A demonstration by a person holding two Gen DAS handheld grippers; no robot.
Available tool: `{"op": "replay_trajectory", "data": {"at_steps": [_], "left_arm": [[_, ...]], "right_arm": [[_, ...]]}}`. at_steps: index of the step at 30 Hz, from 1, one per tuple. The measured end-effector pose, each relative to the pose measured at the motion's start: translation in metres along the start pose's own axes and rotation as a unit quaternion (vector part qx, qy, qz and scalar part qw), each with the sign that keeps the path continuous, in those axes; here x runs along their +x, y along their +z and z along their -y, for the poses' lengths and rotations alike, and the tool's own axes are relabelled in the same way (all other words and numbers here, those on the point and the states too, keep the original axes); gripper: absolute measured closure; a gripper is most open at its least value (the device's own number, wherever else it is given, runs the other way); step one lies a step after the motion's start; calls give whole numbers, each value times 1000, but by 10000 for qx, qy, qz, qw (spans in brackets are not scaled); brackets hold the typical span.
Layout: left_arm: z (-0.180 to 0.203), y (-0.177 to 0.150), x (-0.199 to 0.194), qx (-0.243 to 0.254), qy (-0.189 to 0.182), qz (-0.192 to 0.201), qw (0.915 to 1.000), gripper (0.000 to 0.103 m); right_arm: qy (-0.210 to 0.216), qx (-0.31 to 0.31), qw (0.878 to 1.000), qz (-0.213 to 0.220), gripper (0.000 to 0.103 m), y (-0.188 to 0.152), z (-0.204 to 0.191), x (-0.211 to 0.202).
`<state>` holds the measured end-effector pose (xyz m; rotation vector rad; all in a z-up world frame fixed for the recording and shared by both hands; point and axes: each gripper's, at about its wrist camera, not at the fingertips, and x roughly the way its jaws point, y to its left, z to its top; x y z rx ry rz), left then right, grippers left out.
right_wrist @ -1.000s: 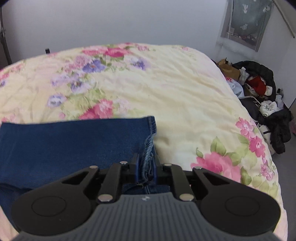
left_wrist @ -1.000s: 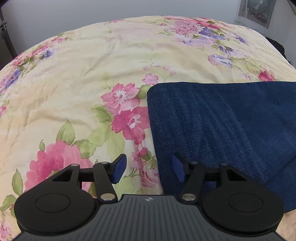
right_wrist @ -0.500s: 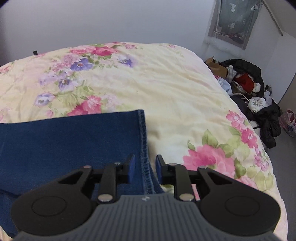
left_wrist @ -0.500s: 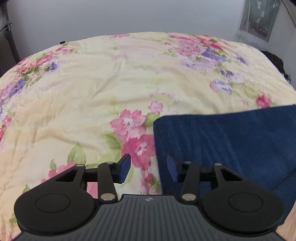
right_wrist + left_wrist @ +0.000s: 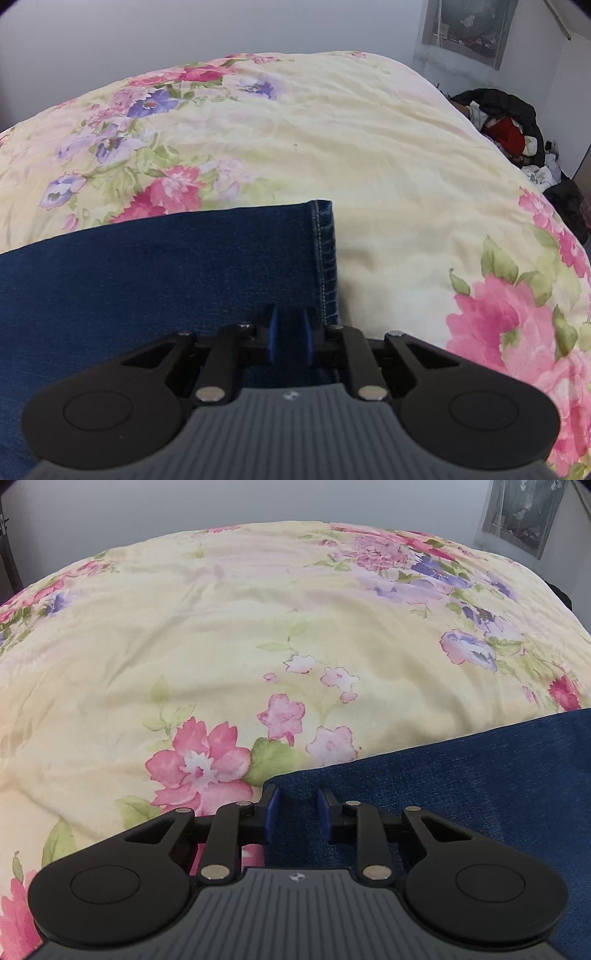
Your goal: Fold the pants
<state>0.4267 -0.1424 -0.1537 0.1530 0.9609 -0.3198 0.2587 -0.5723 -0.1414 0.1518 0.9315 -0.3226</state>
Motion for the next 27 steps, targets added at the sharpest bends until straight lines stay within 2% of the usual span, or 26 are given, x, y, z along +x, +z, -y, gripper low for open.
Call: {"op": "replay_trajectory", "data": {"at_steps": [4,8,11,14,20,27], "left_arm": [[1,1,-2,5,116,39,9999,72],[1,-3,-34,97,328,168,9993,75],[3,-18,-62,229,153,107,9996,75],[9,-40,-85,481,-32,-33,9988,75],[25,-86,-107,961,-298,-501,9937,79],[29,-113,-73,1158,-106,-1391,9834,79]], "right_arm": [[-68,4,10000,-63,96,0,-1,11],[-197,-14,9998,10,95,3,-4,-7],[90,129,9997,205,95,-8,3,-38],[255,-49,9993,278,95,-27,1,-63],[322,-129,9988,335,95,-55,4,-78],[414,187,9989,125,96,-67,10,-62]]}}
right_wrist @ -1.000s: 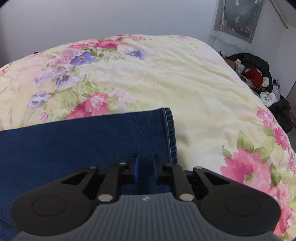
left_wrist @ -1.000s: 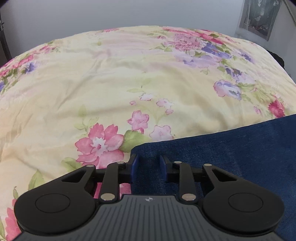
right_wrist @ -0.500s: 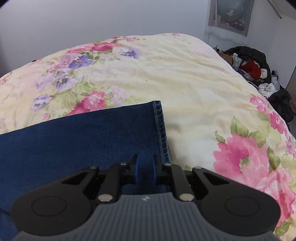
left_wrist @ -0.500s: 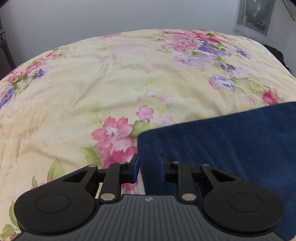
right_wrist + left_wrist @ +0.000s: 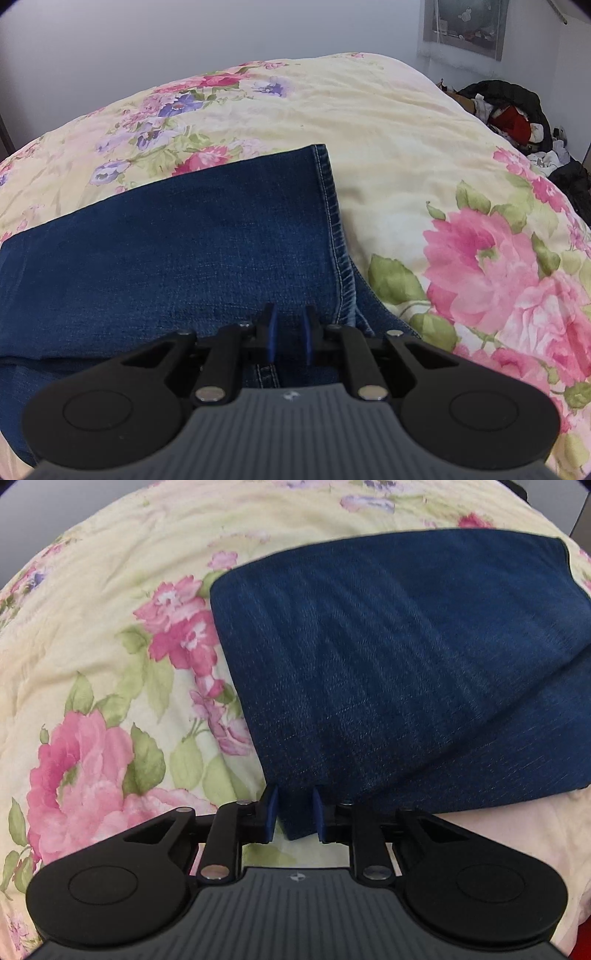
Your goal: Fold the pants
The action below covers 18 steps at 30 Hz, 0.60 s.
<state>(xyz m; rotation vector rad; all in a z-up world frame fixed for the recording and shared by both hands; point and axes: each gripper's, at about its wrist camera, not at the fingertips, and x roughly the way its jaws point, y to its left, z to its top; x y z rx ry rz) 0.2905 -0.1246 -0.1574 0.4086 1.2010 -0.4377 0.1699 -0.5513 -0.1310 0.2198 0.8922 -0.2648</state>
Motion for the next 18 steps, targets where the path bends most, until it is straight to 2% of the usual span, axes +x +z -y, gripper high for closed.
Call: {"op": "replay_trajectory", "data": {"at_steps": [4,9,11,13,16,18], "left_arm": [[-1,12,-7,6,73,-329,9994,79],[0,9,-48,286,308,5,9991,78],[-3,7,-65,274,330,157,9990,75],[-7,6,-80,254,357,284,9986,75],[-8,9,-103,196,448,552,9973,74],[-11,14,-116,81,437,748,9962,73]], "right_arm": [[-76,-16,10000,-46,96,-1,-3,3],[-124,13,9999,-64,93,4,-2,-6],[-98,100,9999,-8,87,6,-1,-19],[31,257,9996,63,67,4,4,-34],[78,496,9987,91,54,-1,12,-54],[217,866,9960,82,47,-7,24,-67]]}}
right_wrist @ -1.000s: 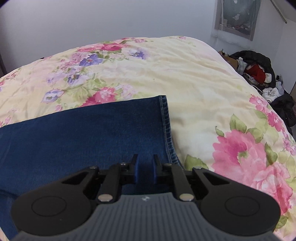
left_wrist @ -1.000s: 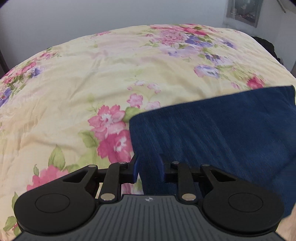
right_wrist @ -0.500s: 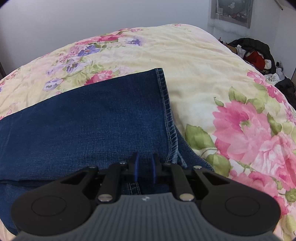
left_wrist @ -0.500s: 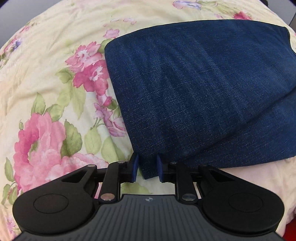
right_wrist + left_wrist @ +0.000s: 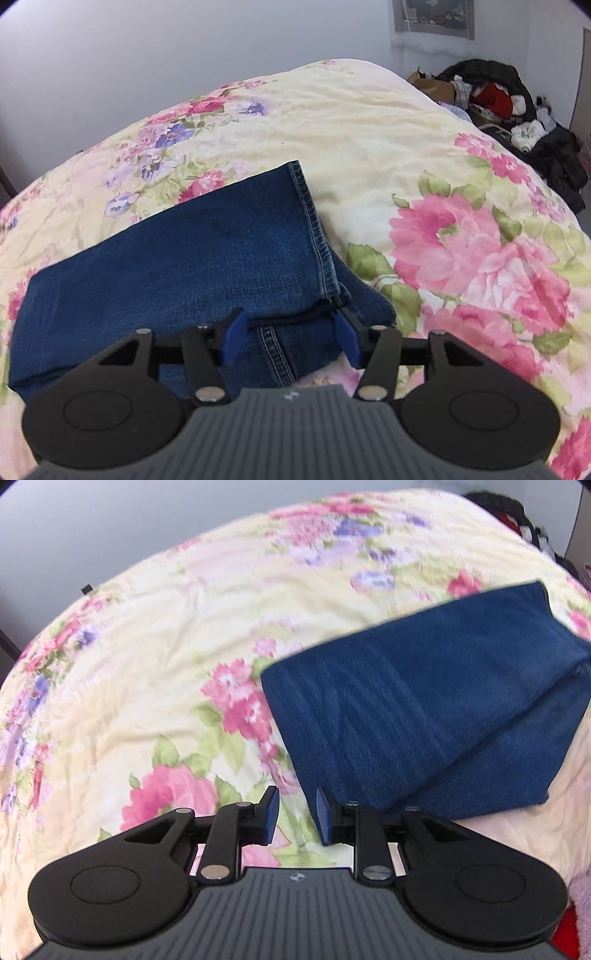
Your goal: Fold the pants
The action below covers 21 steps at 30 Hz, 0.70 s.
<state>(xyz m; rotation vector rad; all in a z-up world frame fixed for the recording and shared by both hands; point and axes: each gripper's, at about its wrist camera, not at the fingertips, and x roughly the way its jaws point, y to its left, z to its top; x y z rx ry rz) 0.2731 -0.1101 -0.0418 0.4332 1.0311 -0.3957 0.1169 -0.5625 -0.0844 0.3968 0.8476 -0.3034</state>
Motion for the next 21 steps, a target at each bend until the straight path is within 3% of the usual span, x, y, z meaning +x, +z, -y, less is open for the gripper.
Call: {"op": "replay_trajectory", "data": {"at_steps": [1,3,8,12,15,21], "left_arm": [[-1,3,-5,-92,-34,86,9999,72],[-4,6,-17,-283,-149,253,9992,72],[-2,15,-36,-561,-377,633,9957,71],[5,20,-19,-940,-625,847,9900,69],[17,26,3,-1156,-823,810,9866,69],[50,39,46,-1066,-990,663,9871,69]], "right_arm": [[82,244,9997,-26,39,-2,7,-4],[394,986,9943,-106,33,-11,28,-12],[1046,2603,9592,-357,33,-37,69,-12],[1262,3108,9416,-278,26,-51,82,-6],[1455,3637,9199,-200,25,-57,93,5],[1710,4121,8949,-56,25,-55,106,33]]}}
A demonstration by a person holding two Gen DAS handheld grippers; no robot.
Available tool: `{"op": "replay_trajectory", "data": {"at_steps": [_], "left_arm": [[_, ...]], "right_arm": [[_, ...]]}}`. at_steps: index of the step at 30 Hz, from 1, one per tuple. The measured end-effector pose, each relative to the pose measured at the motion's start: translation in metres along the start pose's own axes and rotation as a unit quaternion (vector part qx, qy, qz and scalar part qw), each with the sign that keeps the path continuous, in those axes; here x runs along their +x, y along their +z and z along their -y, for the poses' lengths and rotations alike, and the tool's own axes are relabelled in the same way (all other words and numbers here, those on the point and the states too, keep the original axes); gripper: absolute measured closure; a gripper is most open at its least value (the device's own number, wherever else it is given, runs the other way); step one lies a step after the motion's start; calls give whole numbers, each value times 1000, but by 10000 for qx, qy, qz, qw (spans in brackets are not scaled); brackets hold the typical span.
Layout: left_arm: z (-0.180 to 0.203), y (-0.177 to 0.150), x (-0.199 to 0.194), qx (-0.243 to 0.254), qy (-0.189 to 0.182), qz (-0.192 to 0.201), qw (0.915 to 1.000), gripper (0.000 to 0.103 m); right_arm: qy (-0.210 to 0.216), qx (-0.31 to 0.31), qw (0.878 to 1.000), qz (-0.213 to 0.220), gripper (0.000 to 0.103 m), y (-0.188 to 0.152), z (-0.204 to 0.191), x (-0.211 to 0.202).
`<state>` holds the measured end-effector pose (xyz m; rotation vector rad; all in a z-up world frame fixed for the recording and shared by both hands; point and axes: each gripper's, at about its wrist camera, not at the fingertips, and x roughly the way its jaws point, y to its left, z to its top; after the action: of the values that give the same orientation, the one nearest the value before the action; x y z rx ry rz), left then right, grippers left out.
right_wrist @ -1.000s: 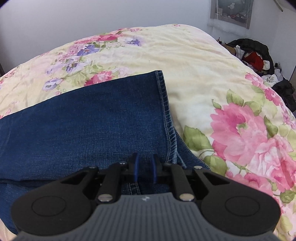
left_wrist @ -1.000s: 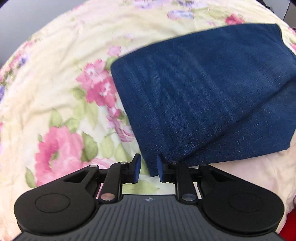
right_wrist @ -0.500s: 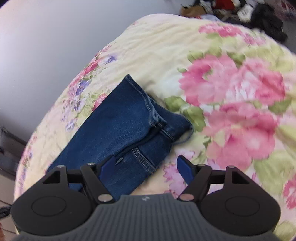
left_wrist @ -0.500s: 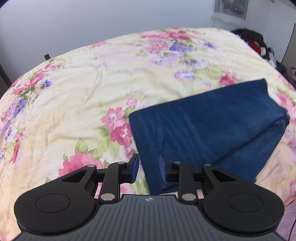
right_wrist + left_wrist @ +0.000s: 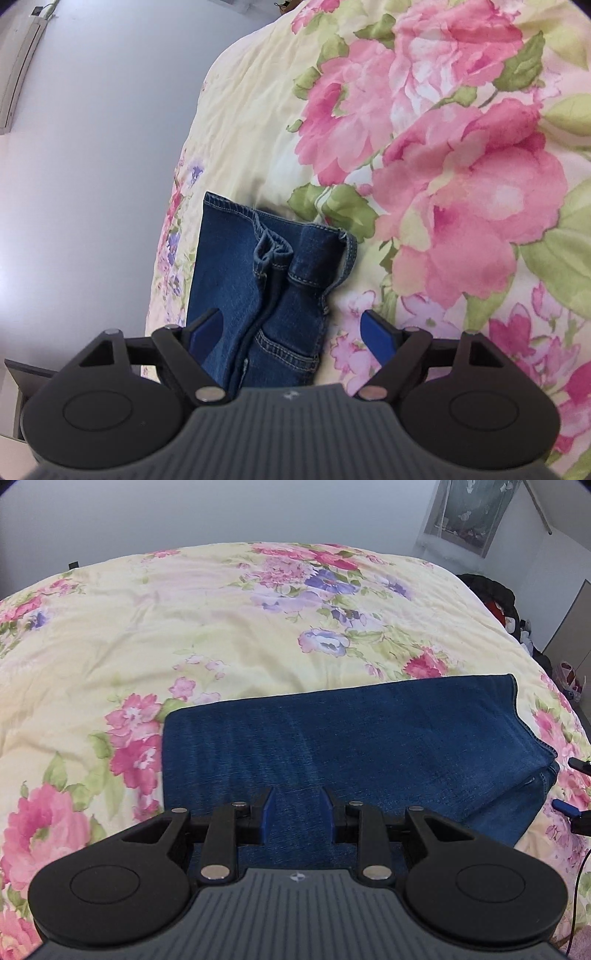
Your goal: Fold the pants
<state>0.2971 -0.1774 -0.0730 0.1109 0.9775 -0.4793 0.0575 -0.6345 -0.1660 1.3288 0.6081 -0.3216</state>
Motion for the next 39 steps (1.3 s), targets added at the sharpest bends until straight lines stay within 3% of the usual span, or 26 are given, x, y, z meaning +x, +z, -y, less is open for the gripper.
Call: {"op": "replay_trajectory", "data": {"at_steps": [5,11,12,15,18,24,26,29,32,39], "left_arm": [[11,4,34,37,-89,-73,9999,69],[26,16,71,264,-128,-101,9995,69],[29,20,76,342,-113,-83,9993,69],[42,37,97,606,-73,3,9981,69],[55,58,122,690,11,81,9976,69],[77,78,164,961,301,139,9948,69],[79,80,172,815,435,152,9956,69],[82,78,159,667,527,364,9957,70],[90,67,128,821,160,545,9950,70],[115,6,85,1073,-626,210,9920,75]], "right_arm": [[71,-10,10000,-29,27,9,2,32],[12,-361,9993,75,57,19,-2,53],[43,-475,9988,110,66,20,-4,51],[147,-1105,9936,171,78,18,-19,43],[131,-1623,9865,189,80,16,-34,36],[137,-1739,9847,28,80,21,-36,36],[102,-1806,9835,4,80,21,-38,38],[32,-1842,9829,-15,81,22,-42,40],[20,-1979,9802,4,83,21,-47,36],[-24,-2091,9777,175,85,14,-63,30]]}}
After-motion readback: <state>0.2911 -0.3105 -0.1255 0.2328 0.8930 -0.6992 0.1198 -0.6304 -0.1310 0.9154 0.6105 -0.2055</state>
